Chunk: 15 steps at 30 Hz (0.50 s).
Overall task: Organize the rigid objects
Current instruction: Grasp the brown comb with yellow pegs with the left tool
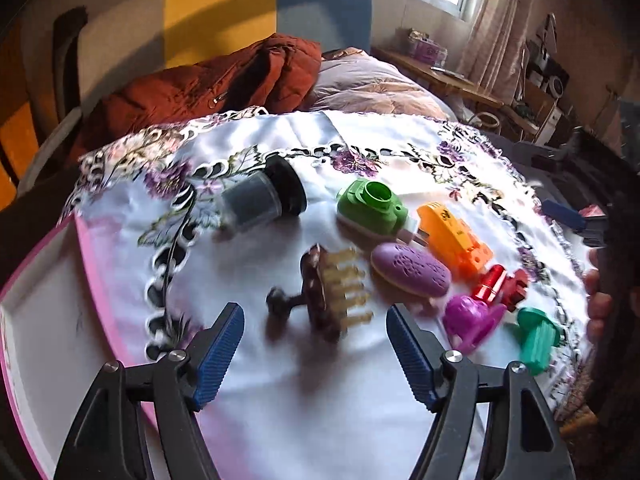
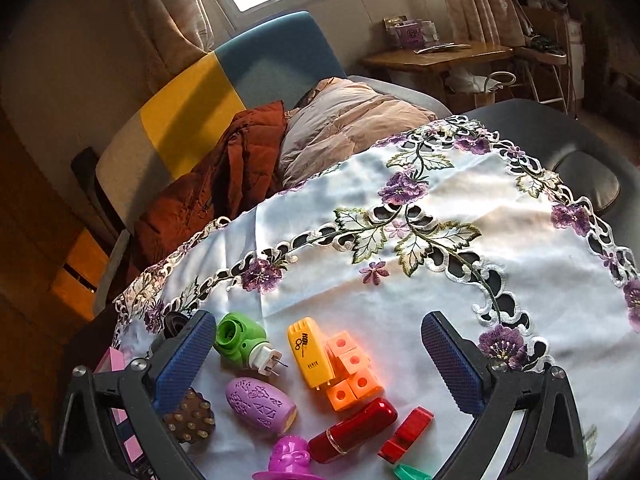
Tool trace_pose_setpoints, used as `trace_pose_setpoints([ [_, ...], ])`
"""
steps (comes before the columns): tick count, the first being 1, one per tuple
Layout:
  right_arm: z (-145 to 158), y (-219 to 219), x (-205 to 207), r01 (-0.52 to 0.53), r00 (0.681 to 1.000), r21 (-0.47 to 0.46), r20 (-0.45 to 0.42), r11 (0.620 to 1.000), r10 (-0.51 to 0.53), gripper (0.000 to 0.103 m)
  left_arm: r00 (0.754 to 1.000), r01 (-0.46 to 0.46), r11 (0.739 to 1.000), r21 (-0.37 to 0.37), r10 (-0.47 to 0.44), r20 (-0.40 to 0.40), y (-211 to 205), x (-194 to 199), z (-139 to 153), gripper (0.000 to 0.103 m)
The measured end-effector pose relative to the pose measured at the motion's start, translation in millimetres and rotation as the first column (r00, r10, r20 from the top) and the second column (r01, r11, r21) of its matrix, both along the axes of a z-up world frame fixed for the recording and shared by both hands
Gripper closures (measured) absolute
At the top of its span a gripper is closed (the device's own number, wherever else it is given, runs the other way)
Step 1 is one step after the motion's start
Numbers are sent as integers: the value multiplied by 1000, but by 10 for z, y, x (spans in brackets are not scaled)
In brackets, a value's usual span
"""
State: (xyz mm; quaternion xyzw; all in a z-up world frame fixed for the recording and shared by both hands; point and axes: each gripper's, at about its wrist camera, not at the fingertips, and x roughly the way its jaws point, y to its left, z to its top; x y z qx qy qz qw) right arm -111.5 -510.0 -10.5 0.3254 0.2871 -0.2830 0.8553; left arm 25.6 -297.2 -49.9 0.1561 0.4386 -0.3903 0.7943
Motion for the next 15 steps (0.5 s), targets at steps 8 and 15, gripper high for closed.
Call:
trace_pose_setpoints([
  [8, -17, -46, -20, 19, 1000, 12, 7, 1000, -19, 0, 1000, 4, 999, 38, -3, -29, -277, 191, -242, 56],
  [15, -48, -97, -26, 33, 999, 26, 2, 999, -33, 0, 999, 6, 1000, 2, -6, -44, -38, 65, -199, 62],
])
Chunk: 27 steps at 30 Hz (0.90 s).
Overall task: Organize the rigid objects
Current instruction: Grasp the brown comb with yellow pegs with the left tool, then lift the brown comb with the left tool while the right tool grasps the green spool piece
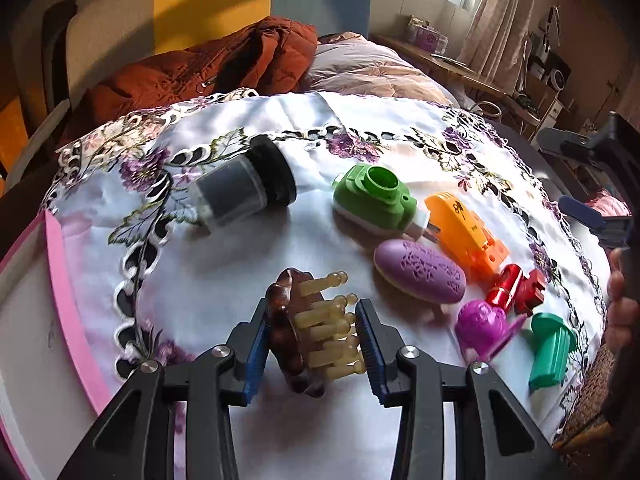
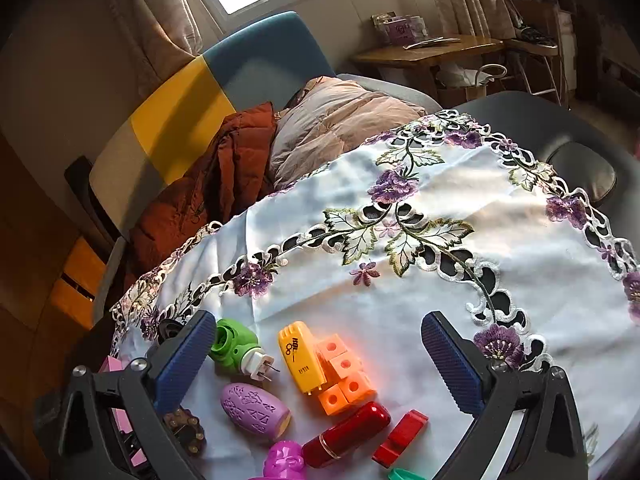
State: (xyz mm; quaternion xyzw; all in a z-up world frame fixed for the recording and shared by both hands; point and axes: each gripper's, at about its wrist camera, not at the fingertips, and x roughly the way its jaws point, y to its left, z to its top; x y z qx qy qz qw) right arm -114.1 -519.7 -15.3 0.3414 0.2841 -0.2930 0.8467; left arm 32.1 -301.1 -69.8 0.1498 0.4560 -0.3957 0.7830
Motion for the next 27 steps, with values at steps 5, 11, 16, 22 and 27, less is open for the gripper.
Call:
trace_pose_setpoints([
  [5, -51, -32, -2, -2, 1000, 36, -10, 999, 3, 0, 1000, 1, 999, -45, -1, -4, 247, -164, 123, 62],
  [11, 32, -30, -169, -106, 994, 133, -15, 985, 109, 0, 999, 28, 995, -99, -26, 27, 551, -344, 371, 62],
  [16, 141, 110, -346, -221, 953, 139, -181, 965, 245, 0, 1000, 15, 989, -148, -13, 11, 748, -388, 445, 61],
  [22, -150, 415, -374, -353, 804, 199, -435, 914, 405, 1, 1000, -1, 984, -177, 1, 1, 908, -422, 488, 61],
  [27, -404, 524, -281, -423, 669, 237, -569, 875, 478, 2, 1000, -22, 982, -188, 23, 1, 1085, -420, 517, 61],
])
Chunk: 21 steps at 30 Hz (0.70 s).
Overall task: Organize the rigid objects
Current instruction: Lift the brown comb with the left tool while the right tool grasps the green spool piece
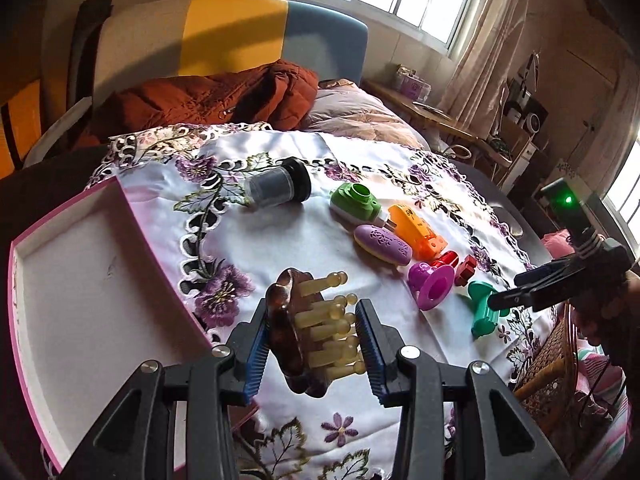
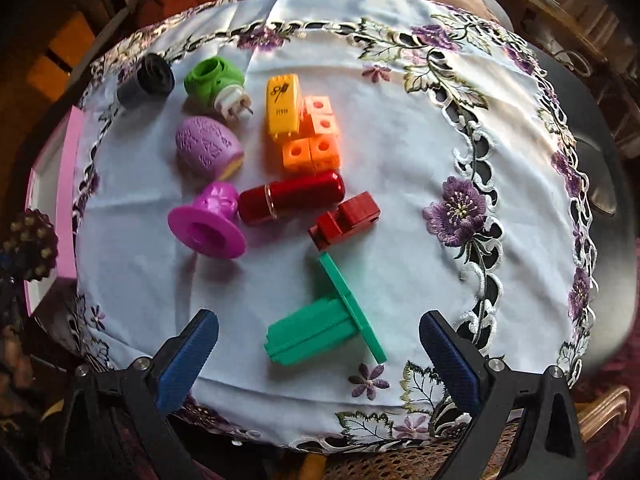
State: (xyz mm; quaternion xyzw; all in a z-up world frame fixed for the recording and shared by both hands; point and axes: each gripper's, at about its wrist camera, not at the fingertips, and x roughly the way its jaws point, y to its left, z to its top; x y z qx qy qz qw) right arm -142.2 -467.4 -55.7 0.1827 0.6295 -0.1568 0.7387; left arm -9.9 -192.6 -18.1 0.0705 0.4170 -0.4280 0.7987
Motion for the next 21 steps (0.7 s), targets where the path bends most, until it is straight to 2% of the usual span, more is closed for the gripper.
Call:
trace_pose_setpoints([
  [5, 36, 13, 52, -35, 999, -19, -7, 999, 35, 2, 999, -45, 999, -16, 44, -6, 208, 55, 26, 61],
  [11, -310, 102, 101, -149, 973, -25, -180, 988, 143, 3, 995, -94, 995, -38, 93, -30, 424, 139, 37, 62],
  [12, -373, 133, 113, -171, 965, -34, -206, 985, 161, 9, 994, -103, 994, -43, 102, -31, 462, 150, 44, 61],
  [13, -434, 174, 120, -196, 956, -42, -233, 980, 181, 36, 994, -109, 993, -45, 107, -30, 490, 158, 53, 61],
  [15, -507, 234, 119, -230, 943, -71, -264, 971, 204, 42, 992, -121, 991, -51, 120, -25, 573, 188, 77, 61],
  [18, -460, 259, 107, -226, 955, -102, -221, 969, 199, 43, 987, -160, 986, -48, 159, -19, 735, 297, 81, 61],
  [21, -412, 220, 90, -212, 962, -127, -200, 969, 184, 43, 971, -238, 970, -45, 237, -35, 981, 545, 60, 61],
])
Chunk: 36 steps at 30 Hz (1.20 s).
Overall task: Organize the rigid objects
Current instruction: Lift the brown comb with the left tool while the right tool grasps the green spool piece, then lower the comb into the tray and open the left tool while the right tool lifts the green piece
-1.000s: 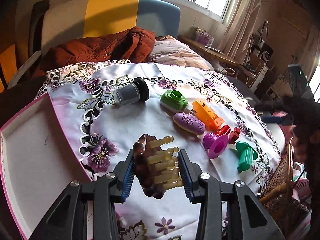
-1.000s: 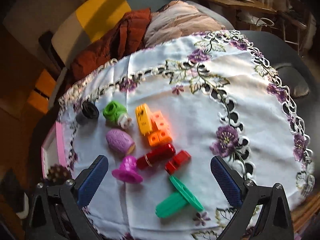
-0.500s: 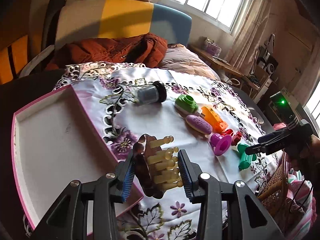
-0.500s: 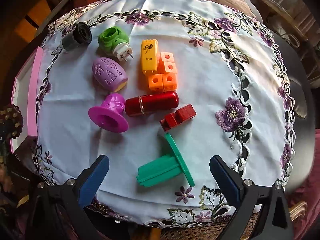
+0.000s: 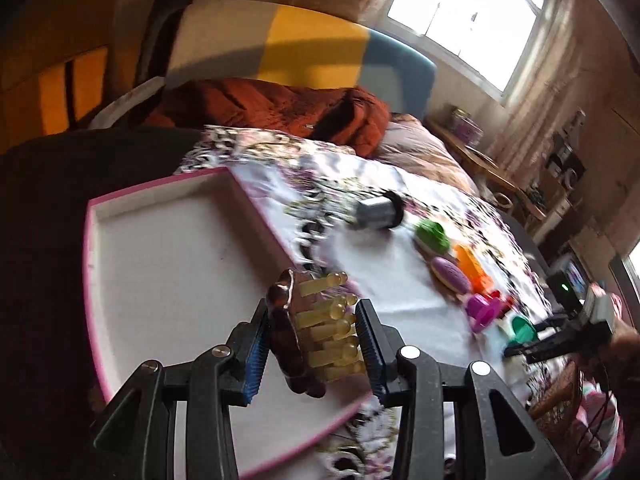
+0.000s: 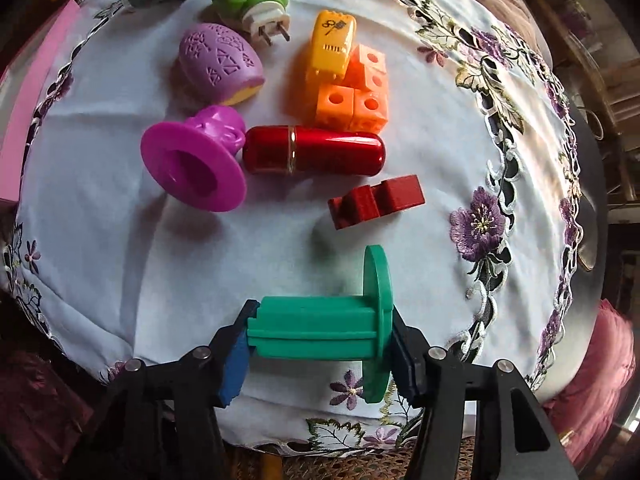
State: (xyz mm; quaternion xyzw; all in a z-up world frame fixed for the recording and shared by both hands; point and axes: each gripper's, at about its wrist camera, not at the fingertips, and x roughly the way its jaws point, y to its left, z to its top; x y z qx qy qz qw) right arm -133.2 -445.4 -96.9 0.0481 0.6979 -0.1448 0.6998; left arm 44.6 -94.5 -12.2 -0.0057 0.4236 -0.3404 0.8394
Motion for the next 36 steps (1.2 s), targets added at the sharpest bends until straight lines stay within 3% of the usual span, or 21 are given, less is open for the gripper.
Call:
trace_pose_setpoints([
  [8, 227, -218, 74, 61, 995, 12, 83, 998, -62, 43, 987, -158, 986, 58, 160, -36, 507, 870, -190, 62],
  [20, 383, -246, 57, 97, 982, 22, 161, 995, -99, 43, 966, -255, 949, 185, 259, 5, 373, 1432, -489, 59],
  [28, 529, -175, -78, 130, 968, 12, 216, 991, -129, 43, 947, -321, 933, 163, 315, 60, 536, 1189, -286, 54],
  [36, 753, -247, -209, 183, 933, 20, 311, 983, -180, 43, 939, -339, 932, 130, 328, 101, 696, 492, -85, 54],
])
